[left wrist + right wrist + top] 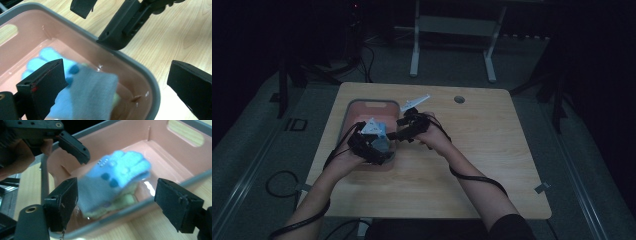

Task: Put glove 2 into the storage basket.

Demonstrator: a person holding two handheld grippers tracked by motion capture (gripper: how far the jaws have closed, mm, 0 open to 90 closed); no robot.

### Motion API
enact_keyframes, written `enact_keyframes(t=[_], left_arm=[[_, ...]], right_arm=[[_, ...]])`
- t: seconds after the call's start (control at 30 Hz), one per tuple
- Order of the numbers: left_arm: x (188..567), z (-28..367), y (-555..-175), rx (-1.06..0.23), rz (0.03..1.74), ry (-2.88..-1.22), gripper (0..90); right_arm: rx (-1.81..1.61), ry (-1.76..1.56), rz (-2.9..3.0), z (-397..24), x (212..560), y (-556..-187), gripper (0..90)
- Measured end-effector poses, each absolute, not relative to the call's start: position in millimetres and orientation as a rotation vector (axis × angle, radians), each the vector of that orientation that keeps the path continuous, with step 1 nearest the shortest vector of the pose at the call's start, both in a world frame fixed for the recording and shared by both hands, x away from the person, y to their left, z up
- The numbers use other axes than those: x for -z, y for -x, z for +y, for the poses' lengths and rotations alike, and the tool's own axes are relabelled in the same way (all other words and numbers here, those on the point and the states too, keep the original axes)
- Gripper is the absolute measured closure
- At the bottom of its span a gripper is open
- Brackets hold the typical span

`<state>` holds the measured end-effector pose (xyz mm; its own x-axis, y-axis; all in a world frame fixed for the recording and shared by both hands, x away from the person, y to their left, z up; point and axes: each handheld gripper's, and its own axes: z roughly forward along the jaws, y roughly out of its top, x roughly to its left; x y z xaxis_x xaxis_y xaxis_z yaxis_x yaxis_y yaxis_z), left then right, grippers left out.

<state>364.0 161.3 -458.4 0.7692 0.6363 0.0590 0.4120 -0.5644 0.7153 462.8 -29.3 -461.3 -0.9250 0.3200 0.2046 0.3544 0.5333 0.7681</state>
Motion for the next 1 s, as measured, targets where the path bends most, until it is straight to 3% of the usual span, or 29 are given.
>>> enact_keyframes(t=[1.0], left_arm=[[470,77,-347,-0.312,0.533,-2.288,1.5]], right_arm=[[1.376,0.712,-2.777,-107,479,-457,18.3]])
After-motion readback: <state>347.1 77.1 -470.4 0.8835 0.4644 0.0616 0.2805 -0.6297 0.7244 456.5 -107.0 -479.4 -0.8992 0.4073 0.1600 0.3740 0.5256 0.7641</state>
